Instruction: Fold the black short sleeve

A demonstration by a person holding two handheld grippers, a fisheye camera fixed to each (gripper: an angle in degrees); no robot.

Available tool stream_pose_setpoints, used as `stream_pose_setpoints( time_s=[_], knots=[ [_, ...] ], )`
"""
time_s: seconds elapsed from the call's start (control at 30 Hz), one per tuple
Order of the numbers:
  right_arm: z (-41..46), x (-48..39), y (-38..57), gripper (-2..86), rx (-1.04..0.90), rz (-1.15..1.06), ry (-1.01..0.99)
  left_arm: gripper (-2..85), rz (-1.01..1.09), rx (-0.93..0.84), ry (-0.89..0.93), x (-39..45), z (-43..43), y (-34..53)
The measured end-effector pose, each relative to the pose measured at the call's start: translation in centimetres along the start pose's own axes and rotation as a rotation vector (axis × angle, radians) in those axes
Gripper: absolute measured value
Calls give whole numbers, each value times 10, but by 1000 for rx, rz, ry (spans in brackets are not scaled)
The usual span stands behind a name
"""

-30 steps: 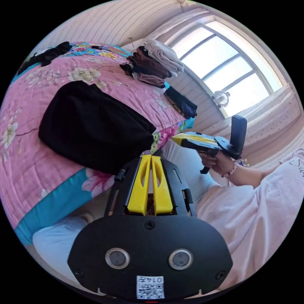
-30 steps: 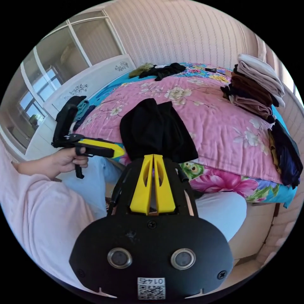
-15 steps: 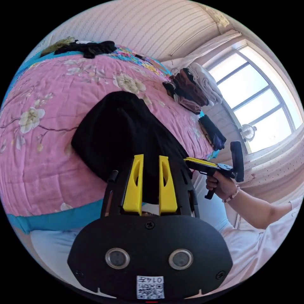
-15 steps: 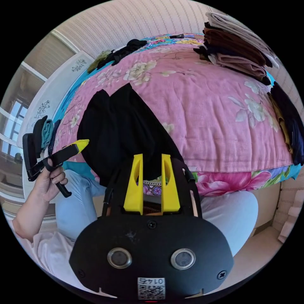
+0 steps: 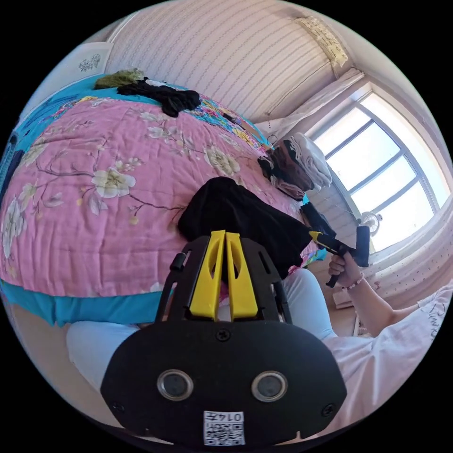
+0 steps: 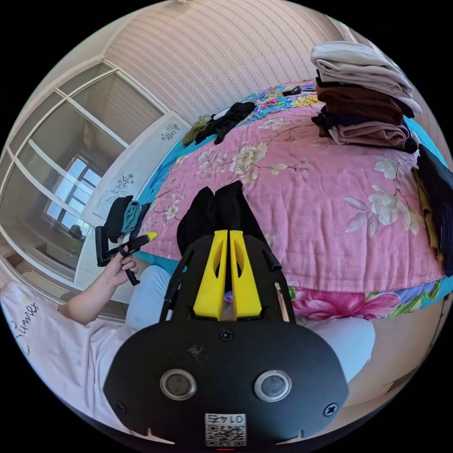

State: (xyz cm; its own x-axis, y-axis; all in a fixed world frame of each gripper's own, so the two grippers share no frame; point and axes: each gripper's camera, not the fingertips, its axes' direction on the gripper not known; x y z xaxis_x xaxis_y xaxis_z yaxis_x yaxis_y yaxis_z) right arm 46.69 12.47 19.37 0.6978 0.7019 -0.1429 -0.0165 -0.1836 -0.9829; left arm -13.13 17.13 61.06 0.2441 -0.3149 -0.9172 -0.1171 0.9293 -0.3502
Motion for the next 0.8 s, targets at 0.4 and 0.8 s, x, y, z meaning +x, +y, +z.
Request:
stream_pose_setpoints(
  time_s=[0.4,0.8],
  knots=[
    [-54,-19,2,-1,89,-54,-33,-9,51,-56,106,87,-35,-67],
    [-189,-49,-4,0,554,-127,-342,-10,147,506,179,141,-368,-12]
  ],
)
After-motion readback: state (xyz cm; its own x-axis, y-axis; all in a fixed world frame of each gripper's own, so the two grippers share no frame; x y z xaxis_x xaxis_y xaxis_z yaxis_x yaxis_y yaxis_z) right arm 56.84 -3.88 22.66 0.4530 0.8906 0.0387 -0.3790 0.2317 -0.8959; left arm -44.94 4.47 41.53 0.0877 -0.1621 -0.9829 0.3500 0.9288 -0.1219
